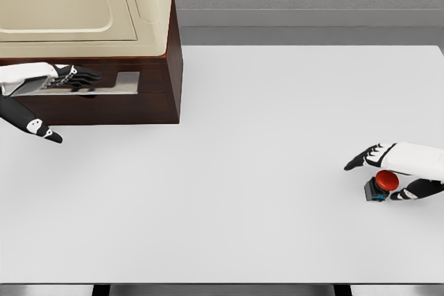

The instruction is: Open the cabinet drawer with left arm, and place a switch into the drawer with right arm

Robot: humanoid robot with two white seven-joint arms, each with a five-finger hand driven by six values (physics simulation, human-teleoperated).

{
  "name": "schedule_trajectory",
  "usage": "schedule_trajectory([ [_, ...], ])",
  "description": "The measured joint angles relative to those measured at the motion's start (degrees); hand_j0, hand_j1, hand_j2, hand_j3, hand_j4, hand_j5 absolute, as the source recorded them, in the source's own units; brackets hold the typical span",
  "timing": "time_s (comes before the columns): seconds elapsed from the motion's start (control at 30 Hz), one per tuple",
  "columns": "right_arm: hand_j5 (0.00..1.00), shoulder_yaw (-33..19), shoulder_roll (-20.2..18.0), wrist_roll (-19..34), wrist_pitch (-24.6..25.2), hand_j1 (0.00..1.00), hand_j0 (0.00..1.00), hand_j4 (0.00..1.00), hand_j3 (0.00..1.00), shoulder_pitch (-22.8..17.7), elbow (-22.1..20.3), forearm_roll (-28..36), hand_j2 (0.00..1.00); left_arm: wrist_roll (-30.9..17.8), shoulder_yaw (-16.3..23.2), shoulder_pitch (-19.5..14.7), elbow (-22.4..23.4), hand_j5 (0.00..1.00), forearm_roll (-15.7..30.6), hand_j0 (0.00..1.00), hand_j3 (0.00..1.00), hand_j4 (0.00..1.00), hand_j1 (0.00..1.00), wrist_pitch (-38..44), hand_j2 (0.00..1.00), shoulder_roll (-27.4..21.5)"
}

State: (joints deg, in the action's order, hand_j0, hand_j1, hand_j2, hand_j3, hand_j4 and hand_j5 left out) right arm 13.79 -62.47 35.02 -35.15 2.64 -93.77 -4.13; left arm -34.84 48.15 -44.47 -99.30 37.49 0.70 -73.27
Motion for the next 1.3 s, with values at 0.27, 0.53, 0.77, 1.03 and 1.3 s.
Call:
schedule_trajectory([
  [0.27,0.82,-0.06,0.08,0.0,0.0,0.82,0.82,0.82,0.82,-0.09,0.09,-0.02,0.82,-0.08,-0.29,1.14,-0.24,1.0,1.38,1.0,1.0,1.0,1.0,0.03,1.0,-0.34],
  [0.53,0.78,-0.01,0.15,0.02,0.02,0.78,0.78,0.78,0.78,-0.26,0.34,0.09,0.78,-0.19,0.03,1.15,-0.8,1.0,2.57,1.0,1.0,1.0,1.0,0.0,1.0,-1.36],
  [0.77,0.69,0.01,0.26,0.01,0.01,0.69,0.69,0.69,0.69,-0.26,0.44,0.07,0.69,-0.14,0.3,1.32,-0.78,1.0,5.04,1.0,1.0,1.0,1.0,0.2,1.0,-1.45],
  [1.03,0.67,0.01,0.39,0.0,0.0,0.67,0.67,0.67,0.67,-0.35,0.46,0.06,0.67,-0.13,0.36,1.76,-1.21,1.0,10.78,1.0,1.0,1.0,1.0,1.38,1.0,-2.34],
  [1.3,0.65,0.01,0.34,0.0,0.0,0.65,0.65,0.65,0.65,-0.44,0.45,0.06,0.65,-0.16,-0.22,2.73,-1.52,1.0,13.43,1.0,1.0,1.0,1.0,1.49,1.0,-4.09],
])
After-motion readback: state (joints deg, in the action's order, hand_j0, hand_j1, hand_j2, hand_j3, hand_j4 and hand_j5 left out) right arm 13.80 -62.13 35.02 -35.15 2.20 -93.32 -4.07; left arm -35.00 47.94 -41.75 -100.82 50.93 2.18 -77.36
